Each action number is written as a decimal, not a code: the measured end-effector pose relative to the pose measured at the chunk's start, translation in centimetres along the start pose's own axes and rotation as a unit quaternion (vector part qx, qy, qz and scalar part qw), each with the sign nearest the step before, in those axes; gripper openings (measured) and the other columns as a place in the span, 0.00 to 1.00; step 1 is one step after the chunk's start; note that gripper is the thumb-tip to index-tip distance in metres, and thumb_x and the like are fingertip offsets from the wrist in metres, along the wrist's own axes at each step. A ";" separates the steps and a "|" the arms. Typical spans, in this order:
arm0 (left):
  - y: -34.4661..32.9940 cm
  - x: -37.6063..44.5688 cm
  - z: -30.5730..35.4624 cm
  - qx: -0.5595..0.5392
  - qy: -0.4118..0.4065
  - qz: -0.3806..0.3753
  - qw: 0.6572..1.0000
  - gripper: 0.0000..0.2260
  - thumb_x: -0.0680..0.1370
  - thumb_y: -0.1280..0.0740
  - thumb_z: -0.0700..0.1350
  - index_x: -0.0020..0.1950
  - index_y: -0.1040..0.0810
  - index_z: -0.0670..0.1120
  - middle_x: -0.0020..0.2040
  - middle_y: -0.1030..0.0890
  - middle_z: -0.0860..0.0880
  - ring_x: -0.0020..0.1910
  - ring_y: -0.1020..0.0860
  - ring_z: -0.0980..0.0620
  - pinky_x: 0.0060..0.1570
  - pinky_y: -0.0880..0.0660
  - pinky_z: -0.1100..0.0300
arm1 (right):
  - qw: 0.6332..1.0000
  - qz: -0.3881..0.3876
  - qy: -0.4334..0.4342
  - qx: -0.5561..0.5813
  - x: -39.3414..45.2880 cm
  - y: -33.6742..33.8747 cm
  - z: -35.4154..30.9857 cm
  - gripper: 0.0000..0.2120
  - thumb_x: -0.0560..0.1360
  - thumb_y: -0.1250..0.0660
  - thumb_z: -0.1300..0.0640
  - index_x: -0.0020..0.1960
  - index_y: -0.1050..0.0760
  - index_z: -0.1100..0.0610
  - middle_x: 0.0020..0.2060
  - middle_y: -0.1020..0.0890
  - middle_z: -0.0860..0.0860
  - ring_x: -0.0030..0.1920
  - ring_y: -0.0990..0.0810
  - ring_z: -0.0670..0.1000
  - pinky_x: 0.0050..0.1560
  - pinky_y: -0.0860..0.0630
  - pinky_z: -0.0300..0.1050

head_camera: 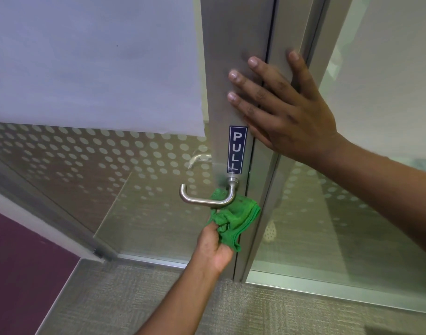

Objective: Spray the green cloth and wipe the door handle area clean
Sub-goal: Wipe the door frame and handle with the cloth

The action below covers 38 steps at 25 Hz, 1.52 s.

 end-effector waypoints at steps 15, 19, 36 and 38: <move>5.5 -3.4 5.9 0.121 -0.181 0.118 0.969 0.14 0.75 0.25 0.49 0.58 0.13 0.43 0.53 0.11 0.39 0.46 0.11 0.40 0.37 0.15 0.50 | 1.000 -0.008 0.000 -0.005 -0.3 -0.6 0.0 0.22 0.90 0.37 0.51 0.82 0.27 0.56 0.83 0.29 0.57 0.83 0.30 0.64 0.81 0.42 0.71; 5.1 -6.7 11.3 0.329 -0.402 0.190 0.833 0.04 0.75 0.21 0.49 0.49 0.10 0.56 0.47 0.11 0.52 0.49 0.12 0.52 0.47 0.16 0.53 | 1.000 -0.008 -0.003 0.003 -0.3 -0.5 0.2 0.22 0.91 0.38 0.51 0.82 0.28 0.56 0.84 0.30 0.57 0.83 0.31 0.64 0.82 0.44 0.71; -10.2 -8.4 5.6 0.810 -0.539 -0.015 0.230 0.21 0.68 0.27 0.33 0.58 0.13 0.47 0.55 0.13 0.50 0.50 0.20 0.44 0.45 0.23 0.50 | 1.000 -0.013 0.004 0.008 -0.1 0.0 0.1 0.21 0.91 0.38 0.52 0.81 0.27 0.57 0.83 0.29 0.58 0.82 0.29 0.64 0.82 0.44 0.71; -11.6 -7.6 3.9 0.831 -0.521 -0.041 0.191 0.18 0.68 0.25 0.35 0.56 0.13 0.48 0.53 0.14 0.51 0.51 0.21 0.45 0.45 0.25 0.51 | 1.000 -0.008 0.000 0.007 -0.1 0.0 0.1 0.21 0.91 0.37 0.52 0.81 0.26 0.57 0.83 0.29 0.57 0.82 0.29 0.64 0.82 0.43 0.71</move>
Point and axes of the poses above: each hand's wrist, its own x-axis towards the middle knuckle, its own y-axis out of the back of the hand, z = x × y, the point moved 9 cm from there along x, towards the middle knuckle
